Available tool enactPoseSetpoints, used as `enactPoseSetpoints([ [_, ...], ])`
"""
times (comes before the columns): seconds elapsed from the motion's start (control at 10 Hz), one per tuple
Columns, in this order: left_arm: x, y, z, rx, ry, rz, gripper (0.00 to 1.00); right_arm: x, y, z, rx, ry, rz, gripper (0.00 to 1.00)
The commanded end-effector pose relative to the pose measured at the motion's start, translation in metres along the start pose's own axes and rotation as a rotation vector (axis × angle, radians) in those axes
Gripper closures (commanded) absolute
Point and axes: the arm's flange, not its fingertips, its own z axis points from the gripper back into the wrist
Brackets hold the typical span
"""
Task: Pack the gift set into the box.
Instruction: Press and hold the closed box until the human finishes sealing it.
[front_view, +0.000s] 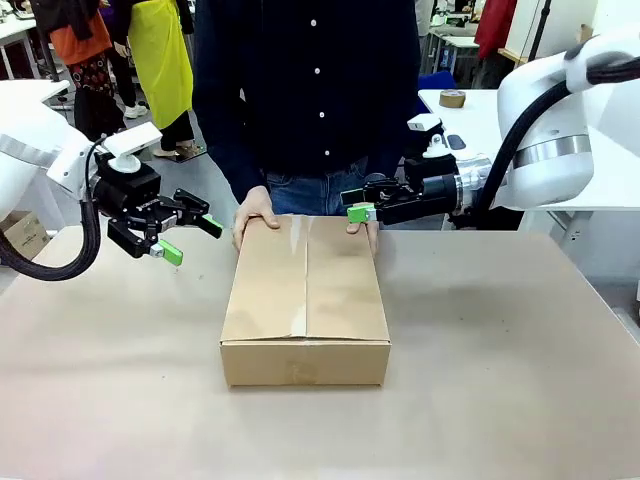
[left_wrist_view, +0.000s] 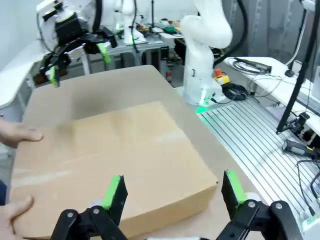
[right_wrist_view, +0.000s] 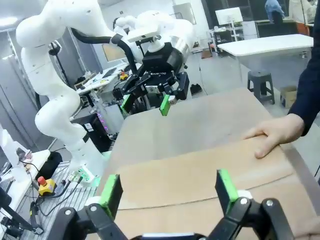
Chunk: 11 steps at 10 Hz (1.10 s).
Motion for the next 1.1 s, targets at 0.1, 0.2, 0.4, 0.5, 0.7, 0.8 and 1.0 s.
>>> enactPoseSetpoints([
  [0.1, -0.004, -0.001, -0.016, 0.11, -0.052, -0.021, 0.0, -0.02, -0.006, 0.0, 0.011, 0.014, 0.089, 0.0],
  [0.2, -0.012, 0.002, -0.03, 0.173, -0.095, -0.029, 0.0, -0.035, -0.01, 0.008, -0.009, -0.001, 0.135, 0.0],
  [0.4, -0.024, 0.005, -0.059, 0.245, -0.138, -0.017, 0.0, -0.053, -0.01, 0.016, -0.001, 0.002, 0.135, 0.0],
  [0.5, -0.026, 0.006, -0.076, 0.258, -0.182, 0.002, 0.0, -0.055, -0.007, 0.014, 0.007, -0.005, 0.156, 0.0],
  [0.7, -0.022, 0.02, -0.104, 0.163, -0.141, 0.093, 0.0, -0.056, 0.004, -0.005, -0.053, 0.111, 0.299, 0.0],
  [0.8, -0.028, 0.01, -0.079, 0.235, -0.161, 0.055, 0.0, -0.058, 0.013, -0.018, -0.058, 0.159, 0.38, 0.0],
  [1.0, -0.028, 0.01, -0.079, 0.235, -0.161, 0.055, 0.0, -0.055, -0.002, -0.004, -0.015, 0.089, 0.261, 0.0],
])
